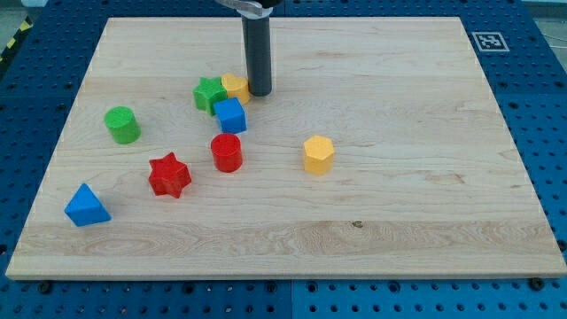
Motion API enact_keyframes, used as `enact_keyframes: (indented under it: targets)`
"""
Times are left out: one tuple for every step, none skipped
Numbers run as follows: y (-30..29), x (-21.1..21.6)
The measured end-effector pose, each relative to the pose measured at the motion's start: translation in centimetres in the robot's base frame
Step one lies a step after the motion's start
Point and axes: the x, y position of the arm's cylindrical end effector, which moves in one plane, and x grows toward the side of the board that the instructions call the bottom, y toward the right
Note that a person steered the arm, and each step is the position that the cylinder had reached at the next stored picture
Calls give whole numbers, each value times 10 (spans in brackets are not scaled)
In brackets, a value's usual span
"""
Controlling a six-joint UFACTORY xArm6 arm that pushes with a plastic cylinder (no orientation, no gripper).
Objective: Move your hand to the bottom of the yellow hexagon
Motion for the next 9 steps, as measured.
enact_keyframes:
  targets:
    - [-1, 4]
    - [8, 30]
    - [9, 49]
    - [9, 60]
    - [9, 68]
    - [10, 92]
    - [10, 118]
    - [10, 146]
    - [20, 164]
